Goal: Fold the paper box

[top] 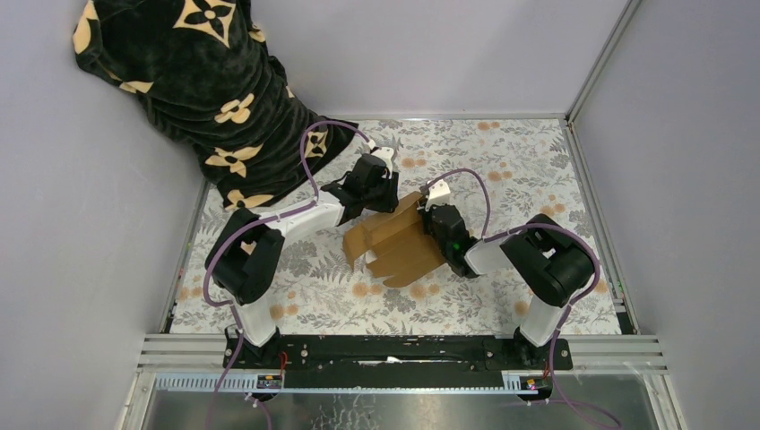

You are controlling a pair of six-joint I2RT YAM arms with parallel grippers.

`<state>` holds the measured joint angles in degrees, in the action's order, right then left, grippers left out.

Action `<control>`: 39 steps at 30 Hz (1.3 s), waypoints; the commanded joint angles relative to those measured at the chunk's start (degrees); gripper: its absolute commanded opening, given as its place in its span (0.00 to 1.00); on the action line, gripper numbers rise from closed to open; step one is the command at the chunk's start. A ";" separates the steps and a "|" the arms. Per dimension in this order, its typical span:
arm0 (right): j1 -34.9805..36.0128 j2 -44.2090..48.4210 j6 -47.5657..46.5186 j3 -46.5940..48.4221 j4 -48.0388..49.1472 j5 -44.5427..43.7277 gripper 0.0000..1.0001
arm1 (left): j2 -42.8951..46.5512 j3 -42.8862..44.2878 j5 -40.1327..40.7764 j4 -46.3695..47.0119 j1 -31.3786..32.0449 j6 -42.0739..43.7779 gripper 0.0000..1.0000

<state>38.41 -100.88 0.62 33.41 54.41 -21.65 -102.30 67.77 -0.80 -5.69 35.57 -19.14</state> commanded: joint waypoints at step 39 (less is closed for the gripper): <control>-0.86 11.59 -0.36 -5.79 -4.89 -4.26 0.07 | 23.85 -14.29 18.74 -7.83 -12.69 -16.91 0.35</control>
<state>37.80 -90.52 0.30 26.74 48.60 -24.29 -79.94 56.77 13.69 -15.16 23.20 -31.35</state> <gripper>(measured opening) 0.139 0.371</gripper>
